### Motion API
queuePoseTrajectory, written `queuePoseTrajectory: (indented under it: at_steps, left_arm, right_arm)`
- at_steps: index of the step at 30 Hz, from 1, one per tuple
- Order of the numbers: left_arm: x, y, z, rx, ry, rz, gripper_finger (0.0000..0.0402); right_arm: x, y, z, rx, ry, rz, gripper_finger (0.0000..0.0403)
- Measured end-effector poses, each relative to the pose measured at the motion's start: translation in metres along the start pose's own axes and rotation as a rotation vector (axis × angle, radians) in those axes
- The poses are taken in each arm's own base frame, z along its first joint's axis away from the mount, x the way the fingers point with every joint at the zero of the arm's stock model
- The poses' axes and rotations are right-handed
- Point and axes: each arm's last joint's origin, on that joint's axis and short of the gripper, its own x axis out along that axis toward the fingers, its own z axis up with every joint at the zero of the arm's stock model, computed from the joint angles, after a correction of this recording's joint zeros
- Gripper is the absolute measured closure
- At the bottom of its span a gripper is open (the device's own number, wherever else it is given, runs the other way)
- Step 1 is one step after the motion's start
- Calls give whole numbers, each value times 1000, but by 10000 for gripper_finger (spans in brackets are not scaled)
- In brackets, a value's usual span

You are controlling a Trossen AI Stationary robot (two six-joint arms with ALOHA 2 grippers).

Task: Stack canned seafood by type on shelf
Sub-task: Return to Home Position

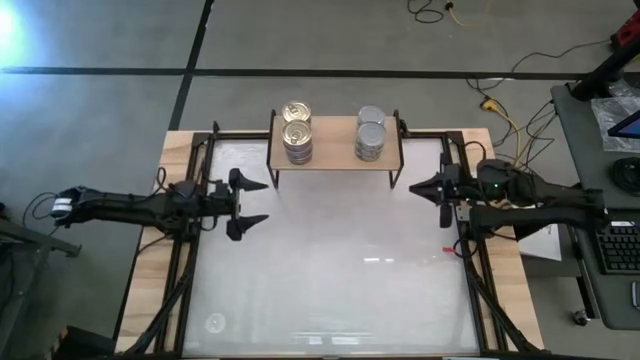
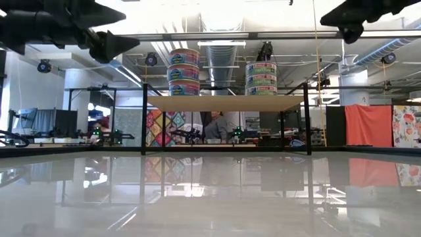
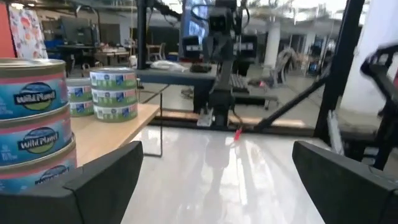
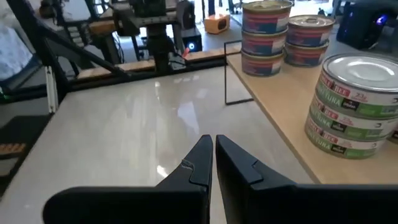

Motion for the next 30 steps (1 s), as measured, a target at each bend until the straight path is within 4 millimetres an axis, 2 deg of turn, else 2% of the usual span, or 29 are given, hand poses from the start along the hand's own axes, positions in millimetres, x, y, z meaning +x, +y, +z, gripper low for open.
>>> queuePoseTrajectory:
  at_steps: [2, 4, 7, 13, 16, 20, 27, 30]
  left_arm:
    - [2, 0, -2, 28, 17, 1, 3]
    - [3, 0, -5, -15, 41, 1, 3]
    - [5, 0, -12, 21, 74, 3, 3]
    - [-2, 2, -31, 34, -19, -1, 3]
    - [-12, 4, -45, 11, -98, -4, 3]
    - [-11, 4, -46, -10, -70, 9, 3]
    - [-12, 7, -44, 4, -105, 31, 3]
    - [-12, 7, -45, 5, -104, 33, 3]
  right_arm:
    - [-1, 0, 0, 13, -3, 0, 390]
    - [0, 0, 0, -6, -1, 0, 390]
    - [8, 0, -3, -55, -6, 1, 390]
    - [42, -2, -42, -146, -78, 66, 390]
    - [51, -4, -65, -157, -116, 82, 390]
    - [55, -6, -85, -104, -166, 89, 390]
    - [52, -7, -117, -140, -294, 141, 390]
    - [50, -8, -119, -139, -294, 142, 390]
